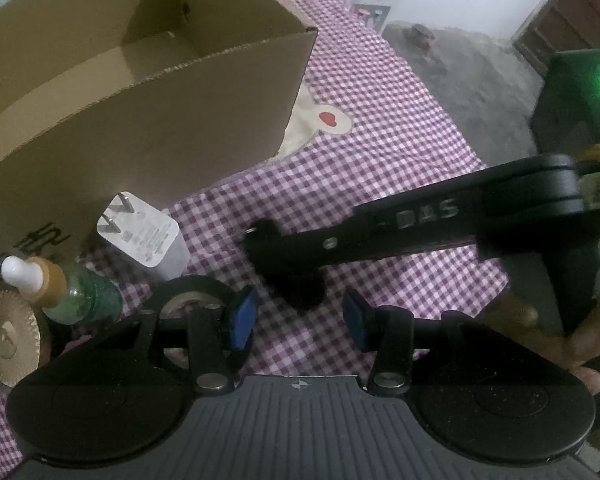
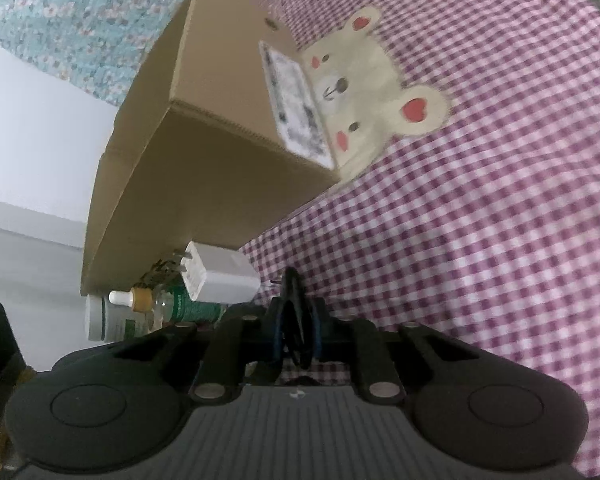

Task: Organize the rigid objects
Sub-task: 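Move the right gripper to the black oval object and grasp it, then carry the black oval object into the cardboard box and release it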

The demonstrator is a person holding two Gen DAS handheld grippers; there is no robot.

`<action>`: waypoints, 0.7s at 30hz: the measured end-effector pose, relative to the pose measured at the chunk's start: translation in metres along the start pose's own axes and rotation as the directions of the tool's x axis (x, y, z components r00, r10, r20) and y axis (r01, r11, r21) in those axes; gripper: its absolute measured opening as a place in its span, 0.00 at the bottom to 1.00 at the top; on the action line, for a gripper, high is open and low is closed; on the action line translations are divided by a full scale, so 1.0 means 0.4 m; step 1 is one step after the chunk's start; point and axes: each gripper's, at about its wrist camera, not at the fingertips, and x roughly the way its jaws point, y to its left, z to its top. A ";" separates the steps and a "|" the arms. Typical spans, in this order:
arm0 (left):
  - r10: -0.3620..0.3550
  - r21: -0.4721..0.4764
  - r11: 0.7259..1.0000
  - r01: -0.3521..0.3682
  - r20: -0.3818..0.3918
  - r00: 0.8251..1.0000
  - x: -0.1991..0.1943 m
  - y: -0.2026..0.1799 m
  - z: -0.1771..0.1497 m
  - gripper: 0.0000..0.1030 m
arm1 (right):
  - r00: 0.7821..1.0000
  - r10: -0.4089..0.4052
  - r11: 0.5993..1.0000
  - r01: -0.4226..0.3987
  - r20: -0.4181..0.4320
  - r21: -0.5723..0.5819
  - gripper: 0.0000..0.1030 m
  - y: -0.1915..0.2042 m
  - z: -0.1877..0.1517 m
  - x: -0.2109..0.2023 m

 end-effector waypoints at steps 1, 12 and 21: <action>-0.001 0.002 1.000 0.001 -0.008 1.000 0.005 -0.002 0.003 0.45 | 1.000 -0.002 1.000 0.002 0.003 0.006 0.15 -0.006 0.000 -0.007; 0.001 0.015 1.000 0.000 -0.075 0.997 0.058 -0.014 0.037 0.44 | 0.999 0.031 0.998 -0.029 -0.033 0.064 0.16 -0.049 -0.007 -0.011; 0.035 0.040 0.999 -0.032 -0.076 0.997 0.062 -0.030 0.041 0.45 | 0.998 0.055 0.997 -0.053 -0.024 0.050 0.17 -0.044 -0.010 0.001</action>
